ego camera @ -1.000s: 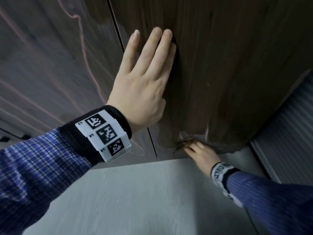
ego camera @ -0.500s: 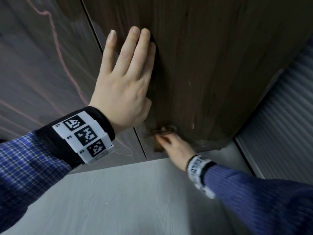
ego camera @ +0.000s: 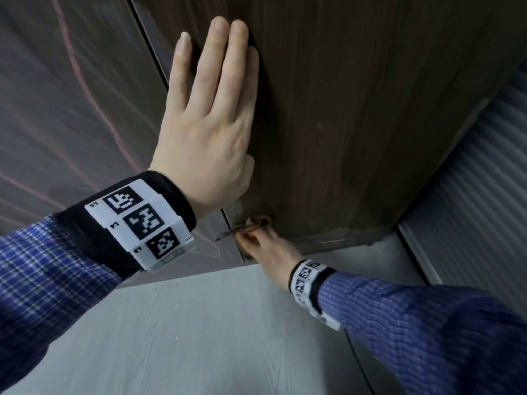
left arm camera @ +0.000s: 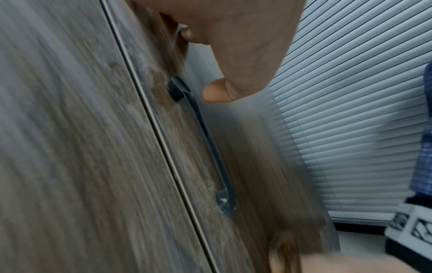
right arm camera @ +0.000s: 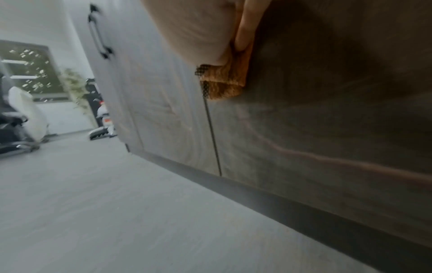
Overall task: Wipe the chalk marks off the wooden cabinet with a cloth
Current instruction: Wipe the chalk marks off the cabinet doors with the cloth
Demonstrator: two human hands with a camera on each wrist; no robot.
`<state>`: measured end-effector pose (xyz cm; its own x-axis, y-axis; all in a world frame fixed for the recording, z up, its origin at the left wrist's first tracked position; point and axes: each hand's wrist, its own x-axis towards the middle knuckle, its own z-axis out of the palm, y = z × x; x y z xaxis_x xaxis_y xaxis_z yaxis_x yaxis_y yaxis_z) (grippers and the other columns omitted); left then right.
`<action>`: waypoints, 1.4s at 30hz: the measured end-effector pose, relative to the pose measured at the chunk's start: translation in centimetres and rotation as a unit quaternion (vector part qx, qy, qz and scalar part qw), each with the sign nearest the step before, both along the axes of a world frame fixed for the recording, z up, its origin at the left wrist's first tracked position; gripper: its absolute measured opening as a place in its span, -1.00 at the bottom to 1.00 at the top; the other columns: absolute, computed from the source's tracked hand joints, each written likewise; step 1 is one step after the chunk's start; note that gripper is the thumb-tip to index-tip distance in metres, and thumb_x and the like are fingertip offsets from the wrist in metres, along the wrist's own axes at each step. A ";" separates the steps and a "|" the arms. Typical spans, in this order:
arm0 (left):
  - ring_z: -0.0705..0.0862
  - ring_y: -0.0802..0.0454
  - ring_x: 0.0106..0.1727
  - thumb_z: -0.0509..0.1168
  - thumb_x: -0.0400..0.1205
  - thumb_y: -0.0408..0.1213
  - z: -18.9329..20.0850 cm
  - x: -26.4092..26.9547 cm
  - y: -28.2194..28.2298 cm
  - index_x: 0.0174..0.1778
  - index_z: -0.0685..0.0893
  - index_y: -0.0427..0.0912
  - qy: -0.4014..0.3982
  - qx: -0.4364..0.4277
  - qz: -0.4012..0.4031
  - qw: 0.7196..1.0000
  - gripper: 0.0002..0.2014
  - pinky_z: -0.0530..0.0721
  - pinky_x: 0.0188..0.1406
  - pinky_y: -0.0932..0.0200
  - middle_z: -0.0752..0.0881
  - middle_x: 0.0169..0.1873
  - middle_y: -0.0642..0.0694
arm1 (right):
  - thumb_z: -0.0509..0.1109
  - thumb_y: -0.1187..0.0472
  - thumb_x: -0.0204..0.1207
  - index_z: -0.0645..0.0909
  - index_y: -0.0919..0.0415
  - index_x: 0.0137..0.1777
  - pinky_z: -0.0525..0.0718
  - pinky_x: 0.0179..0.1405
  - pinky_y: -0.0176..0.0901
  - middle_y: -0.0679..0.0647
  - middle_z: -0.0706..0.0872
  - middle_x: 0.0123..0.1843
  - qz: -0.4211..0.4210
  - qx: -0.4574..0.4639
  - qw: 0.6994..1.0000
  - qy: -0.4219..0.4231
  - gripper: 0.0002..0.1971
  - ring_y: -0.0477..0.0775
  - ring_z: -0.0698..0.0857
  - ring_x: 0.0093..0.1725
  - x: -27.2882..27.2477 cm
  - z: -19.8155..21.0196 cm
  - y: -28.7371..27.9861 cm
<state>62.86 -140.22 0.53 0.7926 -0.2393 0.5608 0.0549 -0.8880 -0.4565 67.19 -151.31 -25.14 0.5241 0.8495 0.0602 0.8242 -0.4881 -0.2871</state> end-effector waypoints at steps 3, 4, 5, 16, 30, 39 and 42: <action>0.04 -0.50 0.74 0.13 0.49 -0.25 -0.3 0.2 -0.4 0.70 0.14 -0.52 -0.009 -0.002 0.010 1.000 -0.18 -0.07 0.72 -0.44 0.09 0.71 -0.51 | 0.18 0.49 0.54 0.14 0.03 0.70 0.71 0.16 0.15 0.10 0.24 0.58 0.014 -0.051 0.998 -0.017 -0.25 0.31 0.38 0.47 -0.6 -2.3 0.5; 0.05 -0.50 0.74 0.12 0.49 -0.25 -0.4 0.3 -0.5 0.70 0.14 -0.52 -0.009 -0.004 0.013 1.000 -0.18 -0.07 0.72 -0.44 0.09 0.71 -0.51 | 0.18 0.50 0.54 0.12 0.02 0.70 0.69 0.20 0.15 0.09 0.22 0.60 0.010 -0.068 0.998 -0.012 -0.24 0.30 0.36 0.49 -0.5 -3.2 -0.3; 0.04 -0.50 0.74 0.12 0.48 -0.24 -0.4 0.3 -0.5 0.70 0.14 -0.52 -0.007 -0.006 0.017 1.000 -0.17 -0.07 0.72 -0.44 0.08 0.71 -0.51 | 0.17 0.50 0.54 0.10 0.02 0.71 0.67 0.25 0.14 0.09 0.20 0.62 0.005 -0.084 0.996 -0.001 -0.24 0.30 0.33 0.51 -0.1 -4.1 -1.6; 0.02 -0.51 0.74 0.10 0.46 -0.22 -0.3 0.4 -0.6 0.70 0.10 -0.51 -0.004 -0.010 0.023 1.000 -0.14 -0.07 0.72 -0.44 0.06 0.71 -0.52 | 0.35 0.64 0.21 0.32 0.06 0.64 0.71 0.21 0.14 0.20 0.39 0.47 -0.050 -0.157 0.985 -0.043 -0.05 0.44 0.50 0.41 7.6 -7.5 -15.9; 0.17 -0.46 0.72 0.10 0.49 -0.22 -0.4 0.2 -0.2 0.70 0.15 -0.47 -0.025 0.004 0.036 0.999 -0.18 0.06 0.68 -0.49 0.22 0.68 -0.47 | 0.22 0.46 0.44 0.21 0.06 0.67 0.45 0.51 0.05 0.03 0.28 0.63 0.059 -0.148 0.987 -0.014 -0.24 0.25 0.39 0.48 4.8 -10.0 -7.9; 0.15 -0.47 0.72 0.09 0.47 -0.21 -0.2 0.0 -0.7 0.70 0.14 -0.47 -0.018 0.000 0.048 0.999 -0.17 0.03 0.69 -0.49 0.20 0.69 -0.48 | 0.24 0.42 0.38 0.22 0.09 0.68 0.40 0.56 0.09 0.11 0.24 0.62 -0.037 -0.190 0.981 0.026 -0.20 0.34 0.33 0.53 6.9 -10.1 -15.1; 0.14 -0.47 0.73 0.08 0.48 -0.20 -0.1 -0.1 -0.8 0.71 0.13 -0.46 -0.016 0.006 0.053 0.998 -0.17 0.01 0.69 -0.49 0.17 0.70 -0.48 | 0.25 0.43 0.42 0.22 0.11 0.67 0.41 0.53 0.07 0.12 0.24 0.62 0.006 -0.142 0.987 0.079 -0.24 0.34 0.40 0.48 2.8 -10.3 -6.9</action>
<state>62.77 -141.02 0.38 0.7956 -0.1618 0.5838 0.1628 -0.8711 -0.4633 69.95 -158.25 -35.43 0.4970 0.8273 -0.2619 0.7868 -0.5569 -0.2660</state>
